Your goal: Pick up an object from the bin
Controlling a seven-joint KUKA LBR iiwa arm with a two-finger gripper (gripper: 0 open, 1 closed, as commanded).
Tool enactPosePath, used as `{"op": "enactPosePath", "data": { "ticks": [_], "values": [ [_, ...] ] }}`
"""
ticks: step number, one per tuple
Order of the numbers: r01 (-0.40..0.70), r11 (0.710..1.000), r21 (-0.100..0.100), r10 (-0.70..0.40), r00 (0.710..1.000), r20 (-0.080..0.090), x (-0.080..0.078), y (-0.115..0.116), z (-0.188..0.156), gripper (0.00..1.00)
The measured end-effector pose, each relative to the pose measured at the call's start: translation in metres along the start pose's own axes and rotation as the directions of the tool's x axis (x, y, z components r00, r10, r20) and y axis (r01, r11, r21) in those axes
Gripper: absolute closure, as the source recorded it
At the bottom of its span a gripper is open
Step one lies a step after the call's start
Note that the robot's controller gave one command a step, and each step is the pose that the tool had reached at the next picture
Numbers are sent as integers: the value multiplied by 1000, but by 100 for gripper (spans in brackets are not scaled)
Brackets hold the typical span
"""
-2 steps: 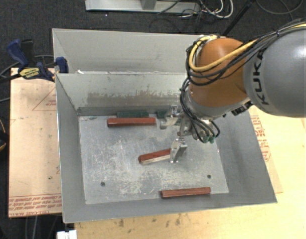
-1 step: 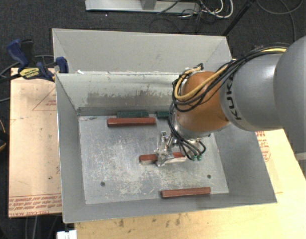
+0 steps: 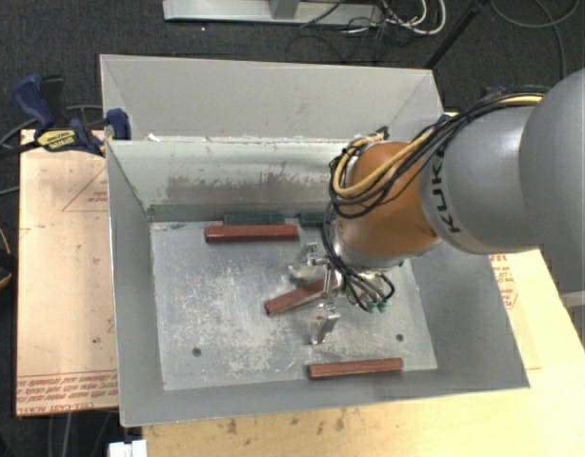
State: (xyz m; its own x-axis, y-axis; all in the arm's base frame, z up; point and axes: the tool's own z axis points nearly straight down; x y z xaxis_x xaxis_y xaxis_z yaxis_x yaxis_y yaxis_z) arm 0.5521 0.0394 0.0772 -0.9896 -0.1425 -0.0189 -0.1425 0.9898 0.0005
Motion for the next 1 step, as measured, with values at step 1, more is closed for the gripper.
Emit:
{"op": "enactPosePath", "data": {
  "ticks": [1],
  "values": [
    [-2, 1000, -1, 2, 1000, -4, 0, 1, -1, 100]
  ]
}}
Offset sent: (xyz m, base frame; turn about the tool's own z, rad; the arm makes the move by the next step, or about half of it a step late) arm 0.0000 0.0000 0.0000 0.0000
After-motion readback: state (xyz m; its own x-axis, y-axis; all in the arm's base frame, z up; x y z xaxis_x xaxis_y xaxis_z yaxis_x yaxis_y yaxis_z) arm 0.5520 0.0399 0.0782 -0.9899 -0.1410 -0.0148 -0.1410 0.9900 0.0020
